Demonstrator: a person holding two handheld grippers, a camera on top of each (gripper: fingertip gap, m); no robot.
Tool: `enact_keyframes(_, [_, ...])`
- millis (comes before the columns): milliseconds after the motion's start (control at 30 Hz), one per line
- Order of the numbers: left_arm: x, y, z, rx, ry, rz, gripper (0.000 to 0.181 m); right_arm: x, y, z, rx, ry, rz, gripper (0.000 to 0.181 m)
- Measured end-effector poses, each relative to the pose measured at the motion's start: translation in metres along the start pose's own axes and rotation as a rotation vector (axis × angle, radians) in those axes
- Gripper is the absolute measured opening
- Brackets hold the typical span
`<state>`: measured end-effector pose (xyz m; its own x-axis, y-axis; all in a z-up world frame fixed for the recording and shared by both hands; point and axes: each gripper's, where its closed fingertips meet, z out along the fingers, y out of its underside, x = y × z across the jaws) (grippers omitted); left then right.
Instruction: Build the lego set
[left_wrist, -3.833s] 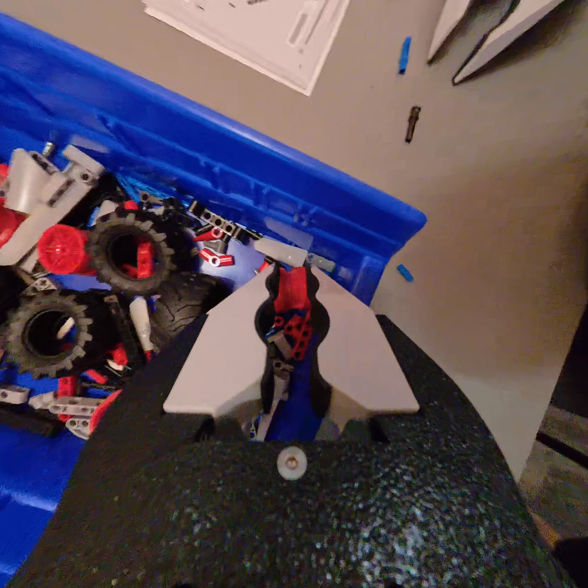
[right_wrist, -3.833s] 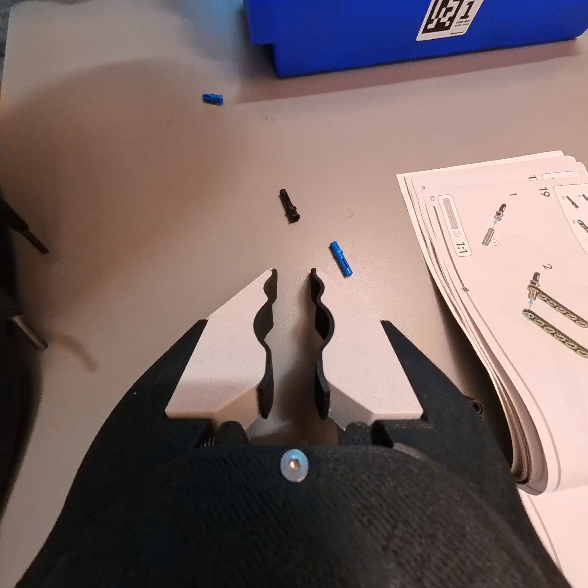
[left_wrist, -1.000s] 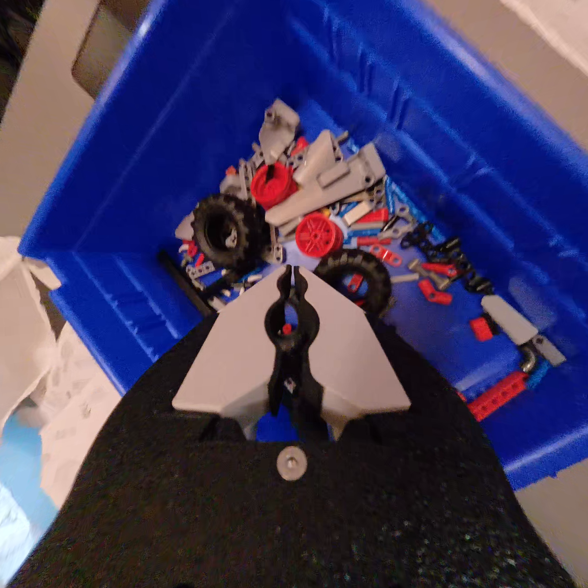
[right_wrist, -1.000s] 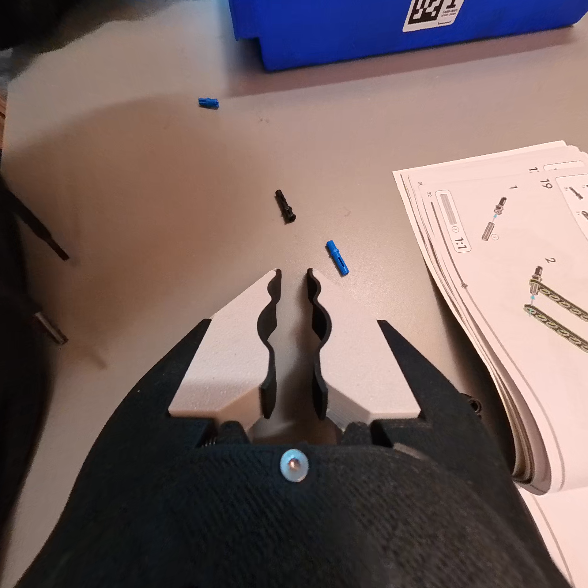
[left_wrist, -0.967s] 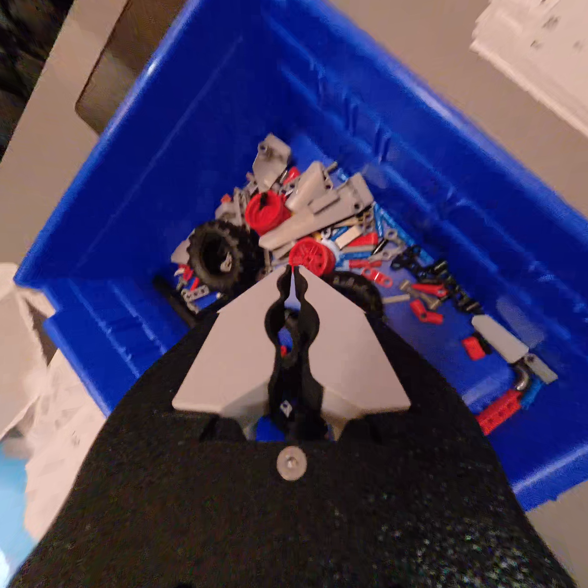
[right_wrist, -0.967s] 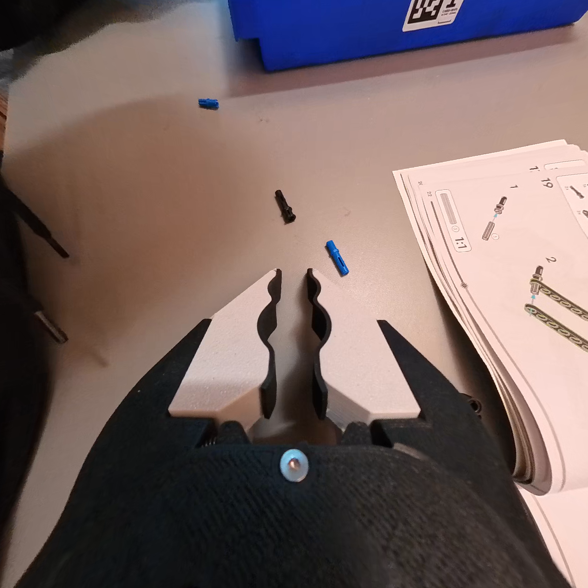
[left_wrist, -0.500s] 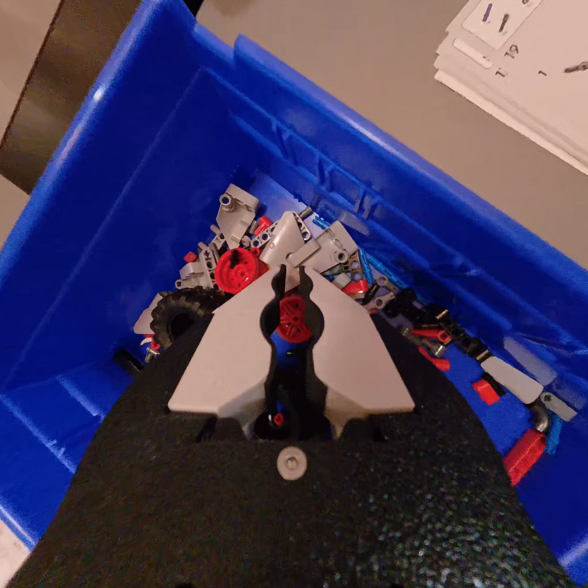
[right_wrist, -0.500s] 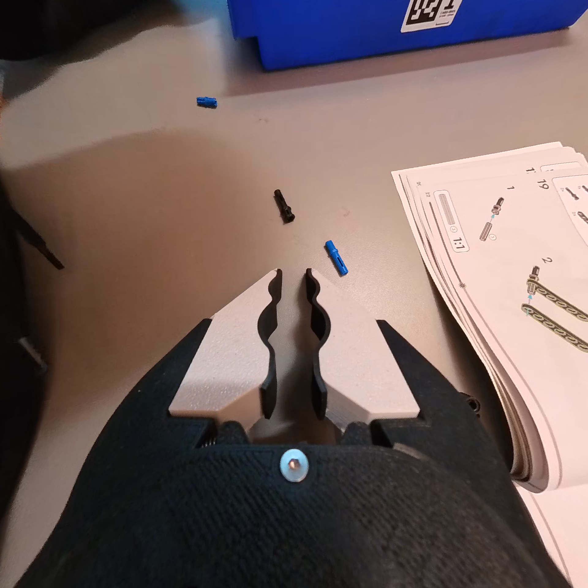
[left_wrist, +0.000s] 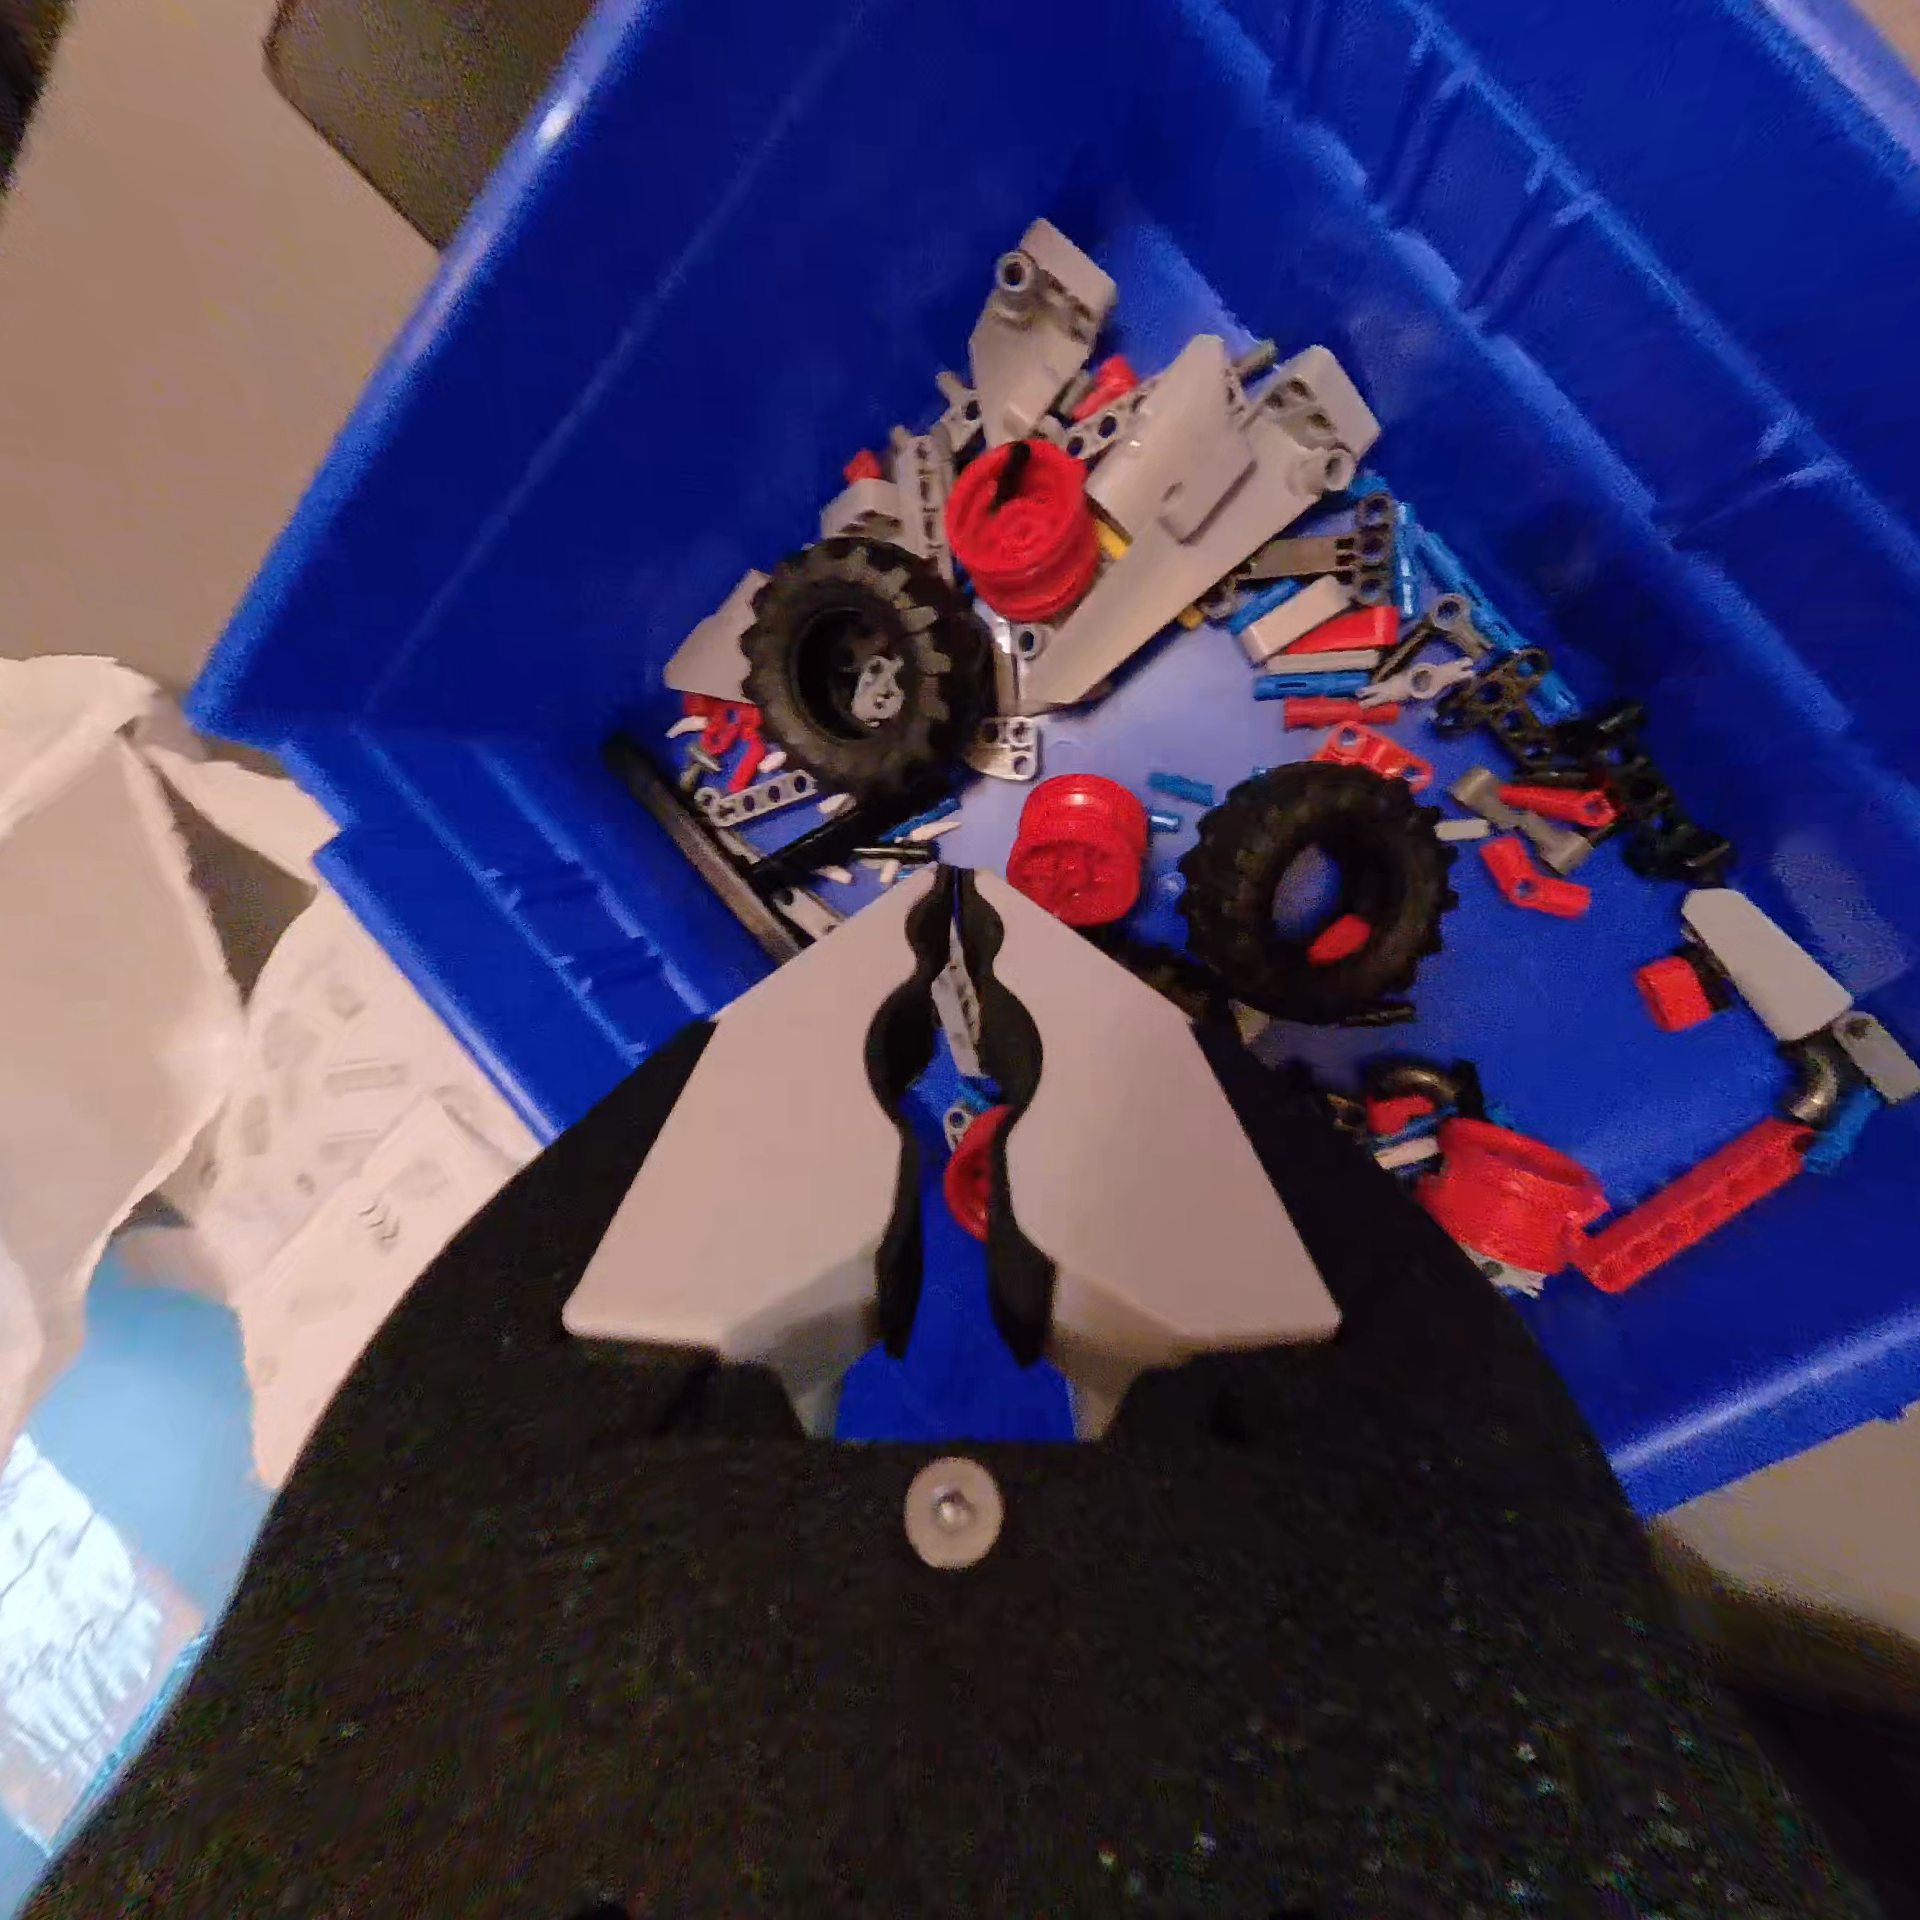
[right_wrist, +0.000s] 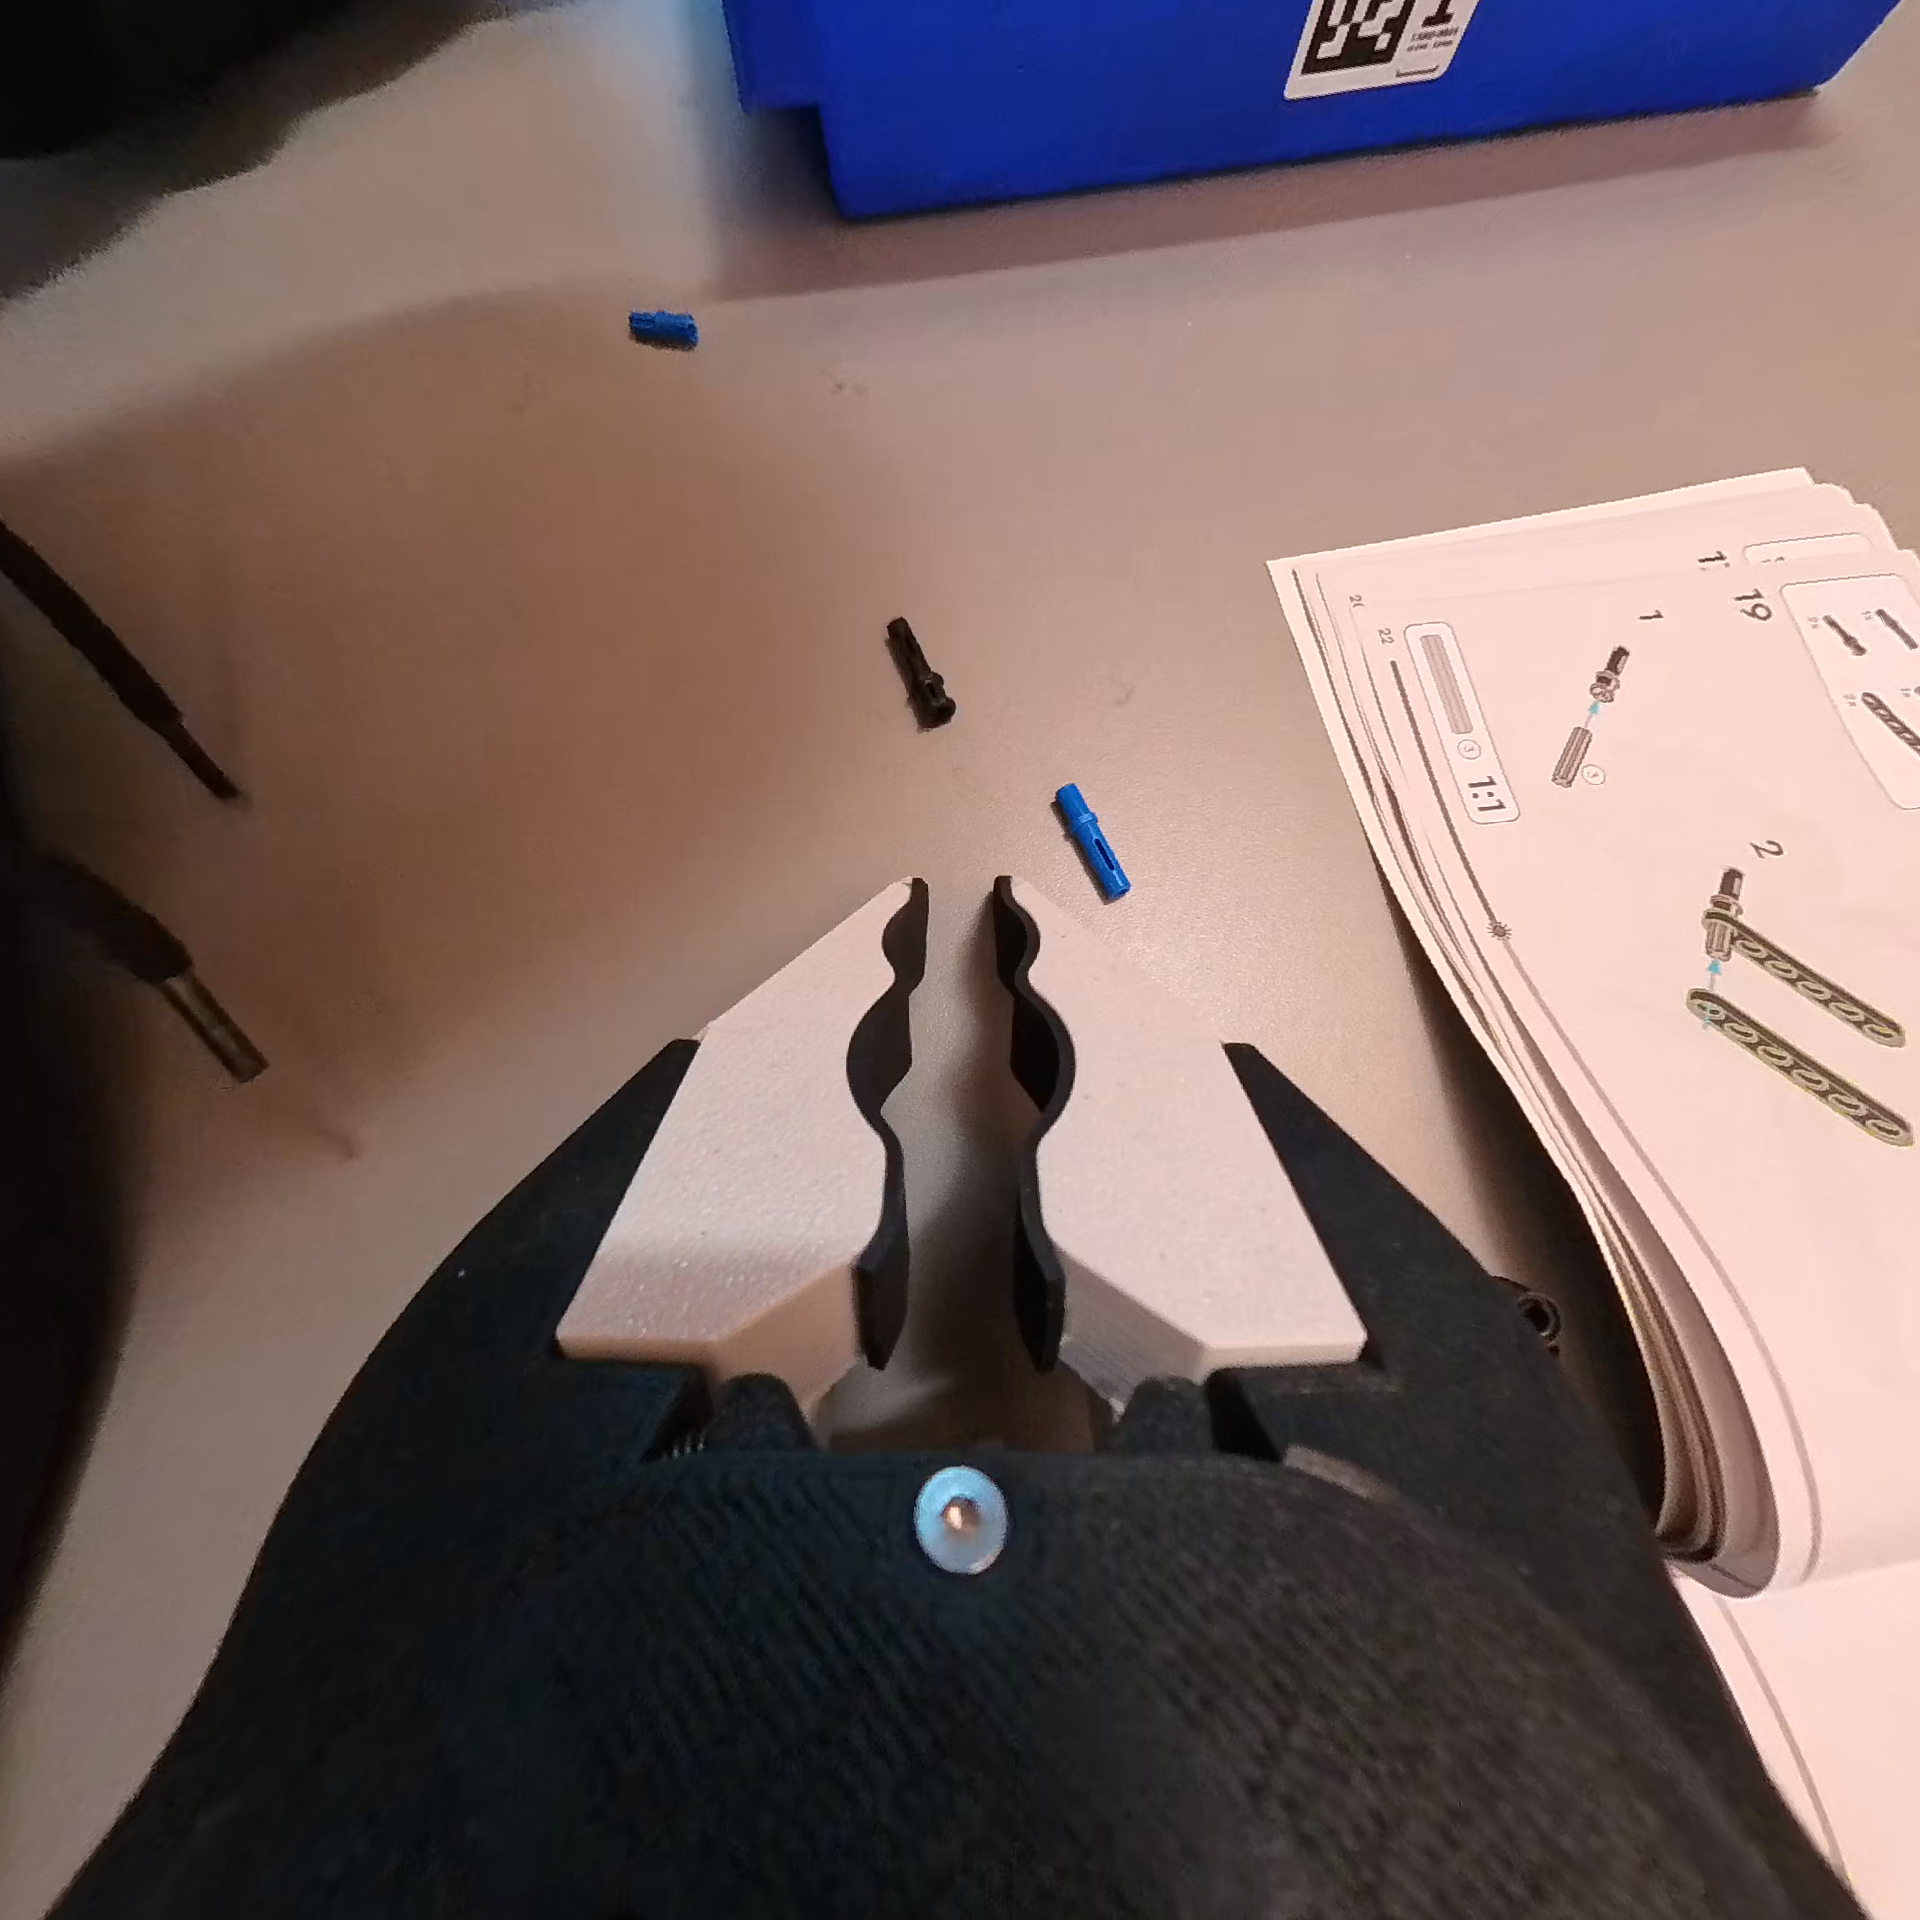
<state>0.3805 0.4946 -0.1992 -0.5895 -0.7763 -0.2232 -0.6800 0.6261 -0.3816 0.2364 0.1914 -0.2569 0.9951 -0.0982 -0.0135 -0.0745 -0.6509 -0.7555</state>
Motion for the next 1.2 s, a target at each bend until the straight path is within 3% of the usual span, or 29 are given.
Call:
enact_keyframes(133, [-0.015, -0.033, -0.006, 0.166, -0.090, -0.008, 0.011, 0.000, 0.000, 0.000, 0.001, -0.011, 0.015, 0.010])
enact_keyframes(200, [-0.003, -0.055, 0.004, 0.248, -0.056, 0.047, 0.025, 0.000, 0.000, 0.000, 0.001, -0.013, 0.020, 0.010])
enact_keyframes(267, [0.009, -0.058, 0.023, 0.219, -0.018, 0.097, 0.056, 0.000, 0.000, 0.000, 0.001, -0.010, 0.017, 0.009])
enact_keyframes(300, [0.013, -0.054, 0.031, 0.182, -0.013, 0.130, 0.062, 0.000, 0.000, 0.000, 0.001, -0.006, 0.011, 0.009])
enact_keyframes(433, [0.021, -0.046, 0.050, 0.147, -0.007, 0.242, 0.064, 0.000, 0.000, 0.000, 0.000, 0.007, -0.006, 0.010])
enact_keyframes(567, [0.011, -0.052, 0.057, 0.162, -0.045, 0.192, 0.053, 0.000, 0.000, 0.000, 0.001, -0.007, 0.006, 0.011])
enact_keyframes(700, [0.001, -0.053, 0.065, 0.163, -0.060, 0.120, 0.058, -0.001, 0.000, 0.000, 0.001, -0.013, 0.009, 0.011])
enact_keyframes(800, [0.011, -0.053, 0.070, 0.171, -0.017, 0.148, 0.035, -0.001, 0.000, 0.000, 0.001, -0.008, 0.002, 0.012])
enact_keyframes(933, [0.012, -0.058, 0.070, 0.179, -0.078, 0.225, 0.037, -0.001, 0.000, 0.000, 0.001, -0.007, -0.004, 0.013])
enact_keyframes(1133, [0.010, -0.065, 0.071, 0.207, -0.073, 0.151, 0.032, -0.001, 0.000, 0.000, 0.001, -0.012, 0.001, 0.013])
enact_keyframes(1200, [0.010, -0.061, 0.078, 0.172, -0.070, 0.127, 0.038, -0.001, 0.000, 0.000, 0.001, -0.015, 0.005, 0.013])
